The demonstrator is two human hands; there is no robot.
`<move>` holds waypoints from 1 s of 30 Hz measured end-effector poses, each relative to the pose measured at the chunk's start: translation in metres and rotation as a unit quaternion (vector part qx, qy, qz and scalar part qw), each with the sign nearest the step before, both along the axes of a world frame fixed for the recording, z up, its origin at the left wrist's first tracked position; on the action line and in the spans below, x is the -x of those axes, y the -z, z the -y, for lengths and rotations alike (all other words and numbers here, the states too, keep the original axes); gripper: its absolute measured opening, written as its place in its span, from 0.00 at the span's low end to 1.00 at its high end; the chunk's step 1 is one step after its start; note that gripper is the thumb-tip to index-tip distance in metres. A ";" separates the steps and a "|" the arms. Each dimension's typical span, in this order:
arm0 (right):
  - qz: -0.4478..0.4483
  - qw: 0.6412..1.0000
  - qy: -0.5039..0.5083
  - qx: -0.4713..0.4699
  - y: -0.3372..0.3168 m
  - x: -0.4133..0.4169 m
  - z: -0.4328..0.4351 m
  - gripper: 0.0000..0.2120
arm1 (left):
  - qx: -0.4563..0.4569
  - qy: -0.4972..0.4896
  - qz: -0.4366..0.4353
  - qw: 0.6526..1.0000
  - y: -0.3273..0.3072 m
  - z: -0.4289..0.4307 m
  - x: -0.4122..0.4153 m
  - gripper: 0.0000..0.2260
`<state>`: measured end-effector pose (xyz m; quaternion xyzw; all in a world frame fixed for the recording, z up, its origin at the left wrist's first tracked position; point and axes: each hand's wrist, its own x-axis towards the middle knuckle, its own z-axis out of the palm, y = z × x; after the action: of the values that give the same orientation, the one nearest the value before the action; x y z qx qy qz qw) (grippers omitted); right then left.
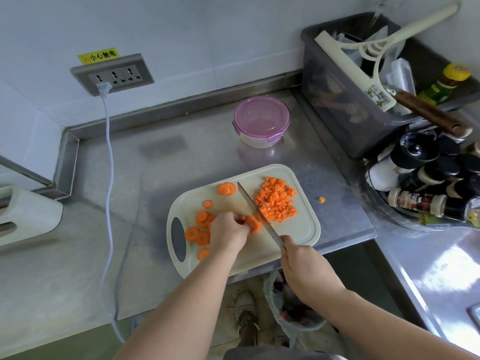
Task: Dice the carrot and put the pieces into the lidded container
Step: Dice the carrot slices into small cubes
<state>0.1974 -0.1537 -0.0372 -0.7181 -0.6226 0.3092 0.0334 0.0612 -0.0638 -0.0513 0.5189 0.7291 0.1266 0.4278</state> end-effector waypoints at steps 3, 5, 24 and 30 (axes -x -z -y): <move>0.000 1.000 -0.010 -0.002 -0.002 0.000 0.004 0.14 | 0.011 -0.007 0.015 1.000 0.001 0.000 0.002 0.02; 0.002 1.000 -0.022 -0.007 0.000 0.002 0.008 0.14 | 0.010 -0.013 0.014 1.000 0.001 0.000 0.004 0.04; 0.014 0.999 -0.020 0.030 0.011 0.017 0.013 0.15 | -0.003 -0.009 -0.007 1.000 0.003 0.004 0.009 0.09; 0.051 0.997 -0.038 0.038 0.012 0.020 0.010 0.17 | 0.002 -0.009 -0.008 1.000 0.005 0.003 0.010 0.11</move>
<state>0.1775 -0.1637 -0.0495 -0.7098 -0.6377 0.2969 -0.0376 0.0510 -0.0666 -0.0560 0.5124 0.7373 0.1255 0.4220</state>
